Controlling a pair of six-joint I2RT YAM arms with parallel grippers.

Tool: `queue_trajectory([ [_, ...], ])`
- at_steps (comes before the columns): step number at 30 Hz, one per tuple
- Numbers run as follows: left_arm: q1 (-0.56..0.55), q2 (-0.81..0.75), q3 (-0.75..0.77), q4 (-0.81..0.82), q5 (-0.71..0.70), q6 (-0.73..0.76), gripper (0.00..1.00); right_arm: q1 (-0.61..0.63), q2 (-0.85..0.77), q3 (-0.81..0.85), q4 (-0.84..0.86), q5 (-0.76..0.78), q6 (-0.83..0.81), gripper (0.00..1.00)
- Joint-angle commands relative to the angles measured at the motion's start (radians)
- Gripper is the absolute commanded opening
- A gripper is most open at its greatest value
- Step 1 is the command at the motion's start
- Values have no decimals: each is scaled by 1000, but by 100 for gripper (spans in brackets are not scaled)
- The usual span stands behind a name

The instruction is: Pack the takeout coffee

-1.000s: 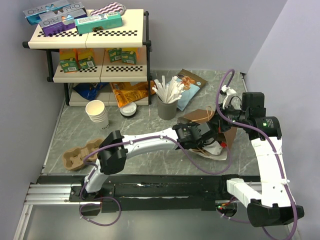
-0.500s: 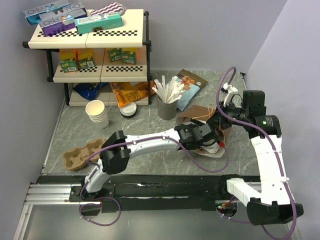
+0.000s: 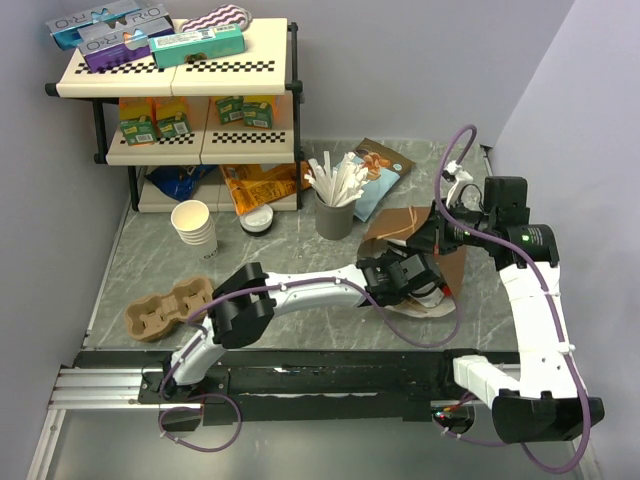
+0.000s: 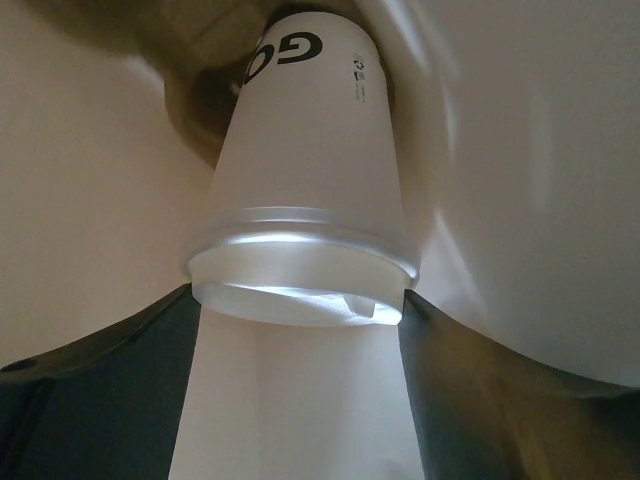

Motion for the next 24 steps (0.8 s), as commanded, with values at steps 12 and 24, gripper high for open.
queue_trajectory([
  [12,34,-8,3,-1,13,-89,1,15,85,423,-131,-173,-97,82],
  [24,73,-40,167,-162,140,-264,1,9,-114,203,-71,259,-272,83],
])
